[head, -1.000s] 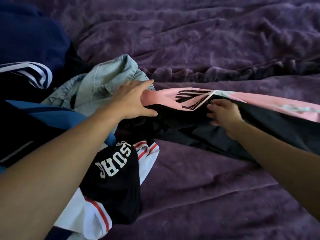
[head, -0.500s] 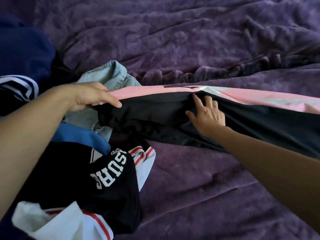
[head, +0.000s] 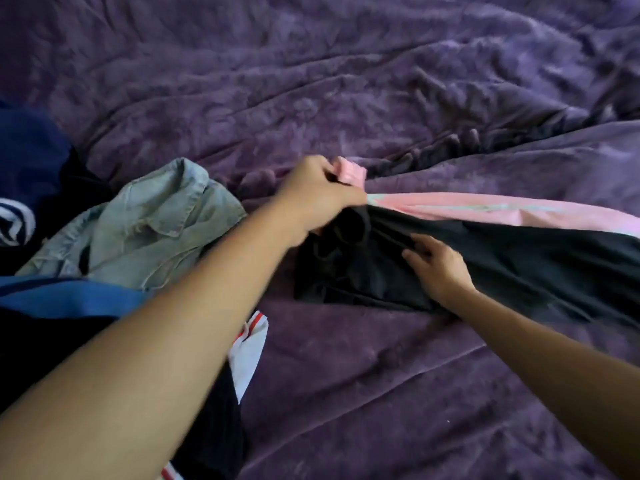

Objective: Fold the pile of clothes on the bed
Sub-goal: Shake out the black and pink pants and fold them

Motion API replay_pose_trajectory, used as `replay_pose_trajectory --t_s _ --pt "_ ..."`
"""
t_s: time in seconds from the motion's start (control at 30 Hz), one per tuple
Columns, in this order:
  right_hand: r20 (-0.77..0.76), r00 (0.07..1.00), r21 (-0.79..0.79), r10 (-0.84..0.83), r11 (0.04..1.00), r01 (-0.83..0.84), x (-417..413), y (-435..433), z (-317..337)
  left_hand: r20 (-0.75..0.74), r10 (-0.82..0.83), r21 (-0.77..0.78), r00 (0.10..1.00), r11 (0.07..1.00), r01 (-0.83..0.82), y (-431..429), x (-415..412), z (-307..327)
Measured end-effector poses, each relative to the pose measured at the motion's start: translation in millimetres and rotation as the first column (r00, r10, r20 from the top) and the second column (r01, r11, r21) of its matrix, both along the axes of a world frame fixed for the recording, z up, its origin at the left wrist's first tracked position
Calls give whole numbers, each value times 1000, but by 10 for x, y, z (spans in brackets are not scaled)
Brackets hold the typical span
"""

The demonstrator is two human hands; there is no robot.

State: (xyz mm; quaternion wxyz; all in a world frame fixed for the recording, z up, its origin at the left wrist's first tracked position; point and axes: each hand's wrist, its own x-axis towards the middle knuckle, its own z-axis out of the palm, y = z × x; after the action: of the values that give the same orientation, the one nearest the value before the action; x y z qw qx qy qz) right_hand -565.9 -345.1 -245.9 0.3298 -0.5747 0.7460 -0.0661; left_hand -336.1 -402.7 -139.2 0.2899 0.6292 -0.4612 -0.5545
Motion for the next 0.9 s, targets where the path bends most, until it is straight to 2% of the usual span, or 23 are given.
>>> replay_pose_trajectory --t_s 0.1,0.2,0.3,0.37,0.47,0.57,0.63,0.73,0.83,0.9 --pt "-22 994 23 -104 994 105 -557 296 23 251 -125 78 960 991 108 23 -814 -354" --pt "-75 990 52 -119 991 123 -1055 548 -65 311 -326 170 893 943 285 194 -1386 -744" --pt "-48 987 82 -155 984 159 -1474 709 -147 435 -577 296 691 817 495 460 -1679 -1072" --pt "-19 983 90 -181 979 182 -1700 751 -150 529 -640 347 557 763 546 605 -1758 -1195" --pt "-4 967 -33 -256 966 255 -2066 681 -8 701 -551 297 453 803 517 708 -1892 -1219" --pt "-101 917 -244 -387 903 354 -2619 457 201 812 -422 184 404 841 509 706 -2105 -1194" --pt "-188 861 -294 -472 864 409 -3063 276 274 829 -416 181 373 832 525 716 -2246 -1216" --pt "-259 805 -159 -534 845 510 -3648 50 192 831 -442 225 337 822 523 776 -2380 -1332" --pt "-177 821 70 -542 825 560 -4012 -89 40 852 -441 262 284 827 497 840 -2461 -1446" --pt "-119 823 148 -555 810 568 -4109 -128 18 856 -450 292 254 827 481 849 -2481 -1463"
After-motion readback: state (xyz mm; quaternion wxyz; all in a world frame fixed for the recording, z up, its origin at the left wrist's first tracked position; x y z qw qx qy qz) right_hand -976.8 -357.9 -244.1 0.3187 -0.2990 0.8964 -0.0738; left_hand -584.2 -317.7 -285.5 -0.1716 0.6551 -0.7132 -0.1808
